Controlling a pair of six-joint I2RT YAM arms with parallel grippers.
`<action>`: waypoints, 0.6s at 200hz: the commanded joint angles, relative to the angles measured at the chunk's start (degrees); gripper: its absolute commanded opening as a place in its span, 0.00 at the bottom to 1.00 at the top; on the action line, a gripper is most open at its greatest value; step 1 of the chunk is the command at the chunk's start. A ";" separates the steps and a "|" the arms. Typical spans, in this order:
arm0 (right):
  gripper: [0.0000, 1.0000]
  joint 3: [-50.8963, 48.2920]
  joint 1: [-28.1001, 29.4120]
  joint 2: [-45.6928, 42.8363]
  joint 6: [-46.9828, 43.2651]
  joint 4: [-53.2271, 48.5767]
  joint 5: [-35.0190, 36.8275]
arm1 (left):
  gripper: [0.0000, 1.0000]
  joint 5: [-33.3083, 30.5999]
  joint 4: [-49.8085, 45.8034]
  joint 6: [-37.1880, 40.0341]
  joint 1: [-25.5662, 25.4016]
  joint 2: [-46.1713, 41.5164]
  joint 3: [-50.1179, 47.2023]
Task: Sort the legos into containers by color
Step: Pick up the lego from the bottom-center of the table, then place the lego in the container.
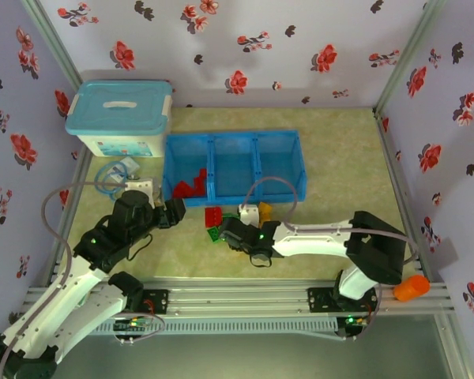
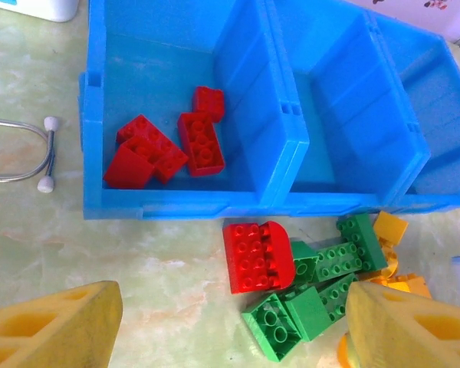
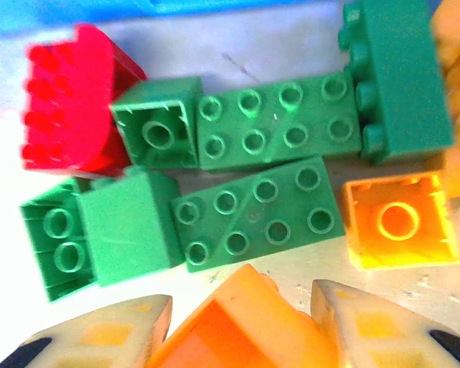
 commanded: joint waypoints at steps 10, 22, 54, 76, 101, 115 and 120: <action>0.28 6.12 0.01 -6.69 -5.45 -8.24 8.56 | 0.76 -1.05 -0.34 -1.24 -0.93 -0.52 -1.85; 0.28 7.78 -0.65 -7.72 -7.75 -9.06 9.27 | 0.76 -1.01 -0.25 -1.77 -1.43 -0.69 -2.50; 0.28 12.12 -4.93 -10.36 -13.95 -11.99 11.13 | 0.75 -1.05 0.41 -3.25 -3.26 -1.00 -3.75; 0.29 12.64 -12.13 -13.33 -18.35 -10.86 9.41 | 0.75 -1.55 0.80 -4.40 -5.51 -0.63 -4.77; 0.30 12.47 -21.69 -14.36 -21.98 -8.65 4.30 | 0.74 -2.98 1.05 -5.58 -8.29 0.14 -5.59; 0.30 12.52 -26.36 -13.48 -23.53 -7.98 1.51 | 0.74 -3.10 1.87 -6.06 -10.10 1.18 -6.00; 0.30 12.37 -28.08 -12.79 -23.91 -7.54 0.46 | 0.74 -3.19 2.23 -6.15 -10.77 1.71 -6.04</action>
